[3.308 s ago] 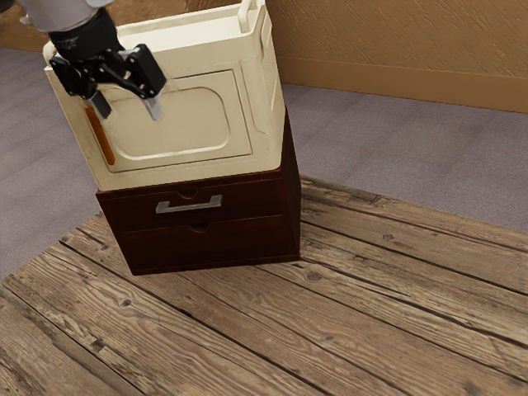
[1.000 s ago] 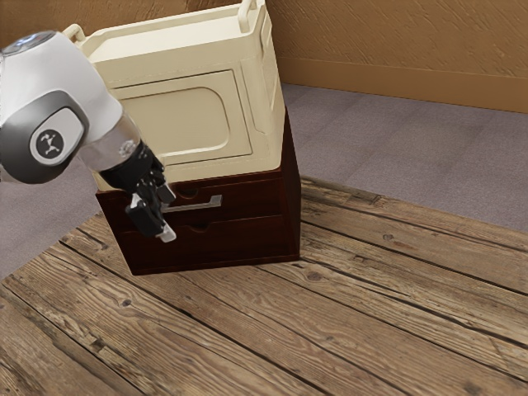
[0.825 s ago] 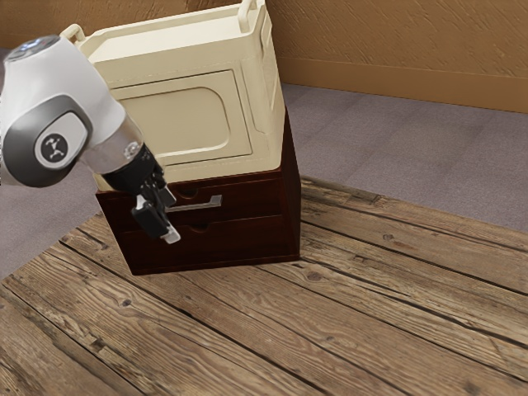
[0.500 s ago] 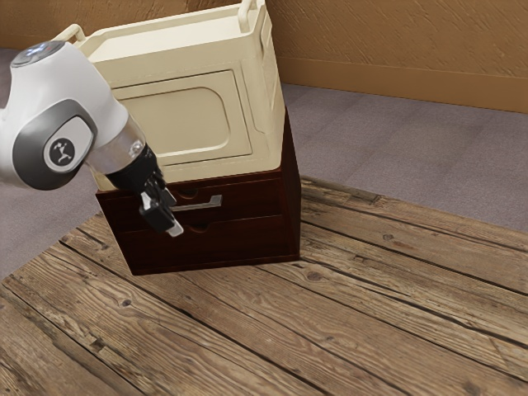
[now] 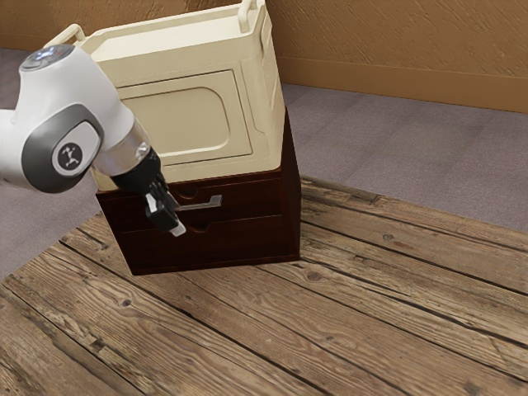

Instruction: Pull the drawer handle with one arm to open the drawer

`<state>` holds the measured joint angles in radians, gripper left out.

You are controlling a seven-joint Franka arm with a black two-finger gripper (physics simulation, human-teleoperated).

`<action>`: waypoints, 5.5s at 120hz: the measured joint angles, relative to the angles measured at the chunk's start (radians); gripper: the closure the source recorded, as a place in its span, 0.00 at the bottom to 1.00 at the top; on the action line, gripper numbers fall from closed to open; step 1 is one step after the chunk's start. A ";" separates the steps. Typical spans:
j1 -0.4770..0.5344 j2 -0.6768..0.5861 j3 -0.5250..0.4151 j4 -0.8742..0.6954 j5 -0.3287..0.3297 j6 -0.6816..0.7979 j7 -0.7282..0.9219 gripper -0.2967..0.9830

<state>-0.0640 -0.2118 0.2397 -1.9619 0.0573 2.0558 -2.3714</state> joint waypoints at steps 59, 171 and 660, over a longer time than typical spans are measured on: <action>-0.005 0.025 -0.009 -0.002 0.086 0.085 -0.021 0.46; 0.004 0.088 -0.009 -0.003 0.104 0.158 -0.029 0.45; -0.125 -0.340 -0.044 -0.378 0.090 0.058 0.064 0.82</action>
<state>-0.1888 -0.5521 0.1952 -2.3396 0.1477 2.1142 -2.3074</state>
